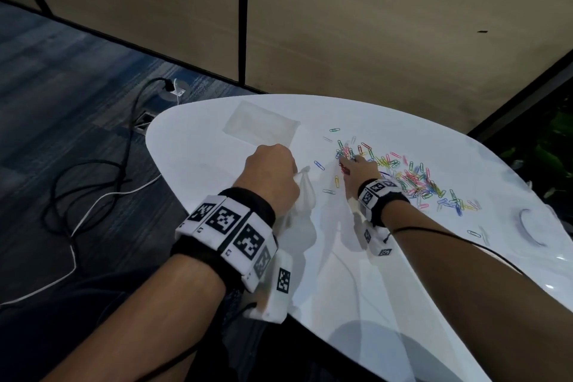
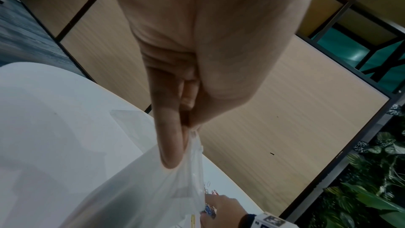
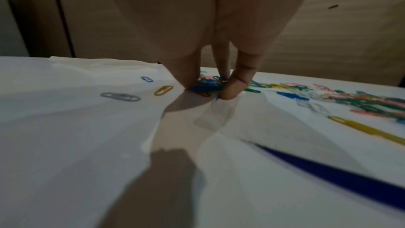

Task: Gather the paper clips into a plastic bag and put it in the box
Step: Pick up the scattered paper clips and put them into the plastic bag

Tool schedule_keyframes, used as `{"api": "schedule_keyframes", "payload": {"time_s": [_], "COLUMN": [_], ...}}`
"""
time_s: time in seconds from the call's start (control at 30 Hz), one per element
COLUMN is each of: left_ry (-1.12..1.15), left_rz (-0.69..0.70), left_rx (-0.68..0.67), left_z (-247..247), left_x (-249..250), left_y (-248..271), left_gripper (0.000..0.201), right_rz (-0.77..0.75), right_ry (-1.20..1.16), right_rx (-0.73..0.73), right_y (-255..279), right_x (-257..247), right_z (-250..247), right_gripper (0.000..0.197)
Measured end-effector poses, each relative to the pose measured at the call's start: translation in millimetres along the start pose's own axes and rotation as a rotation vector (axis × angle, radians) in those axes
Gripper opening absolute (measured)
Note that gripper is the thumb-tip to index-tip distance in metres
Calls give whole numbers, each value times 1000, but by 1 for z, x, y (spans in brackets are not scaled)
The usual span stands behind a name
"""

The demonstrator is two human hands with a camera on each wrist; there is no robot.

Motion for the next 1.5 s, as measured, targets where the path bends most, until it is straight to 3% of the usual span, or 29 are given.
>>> {"api": "schedule_keyframes", "payload": {"time_s": [0.1, 0.2, 0.37, 0.43, 0.57, 0.7, 0.83, 0.97, 1.07, 1.23, 1.33, 1.43, 1.5], "left_ry": [16, 46, 90, 99, 105, 130, 170, 210, 227, 266, 269, 264, 260], "left_rz": [-11, -24, -38, -41, -48, -43, -13, 3, 28, 39, 39, 45, 51], "left_rx": [2, 15, 41, 48, 39, -3, -53, -137, -178, -227, -235, -233, -227], "left_z": [2, 6, 10, 13, 22, 38, 52, 65, 75, 83, 85, 85, 86], "left_x": [2, 4, 10, 13, 24, 40, 57, 71, 81, 95, 100, 102, 103], "left_y": [0, 1, 0, -3, -10, -12, -20, -29, -33, -39, -45, -50, -52], "left_gripper": [27, 29, 30, 25, 17, 16, 18, 17, 14, 8, 9, 8, 8], "right_rz": [-46, -34, 158, 268, 349, 284, 123, 40, 80, -8, -132, -226, -268], "right_ry": [-9, -91, -506, -737, -1419, -1896, -2073, -1907, -1505, -871, -635, -644, -921], "right_rx": [144, 130, 187, 128, -85, -112, -264, -302, -145, 80, 82, -18, -70], "right_y": [8, 13, 21, 25, 49, 91, 138, 163, 157, 152, 149, 147, 150], "right_x": [0, 8, 39, 57, 79, 73, 49, 25, 24, 29, 33, 47, 64], "right_z": [1, -4, -11, -8, -11, -41, -65, -64, -54, -65, -73, -77, -81], "right_gripper": [20, 21, 12, 10, 32, 22, 19, 20, 12, 15, 23, 18, 14]}}
Point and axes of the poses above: each hand's wrist, its own y-axis away from the middle knuckle, its own z-axis out of the palm, x = y × z, the point moved 3 cm from there along -y, towards the middle knuckle, and after that the axes turned 5 degrees about -x, right-handed, at the moved point
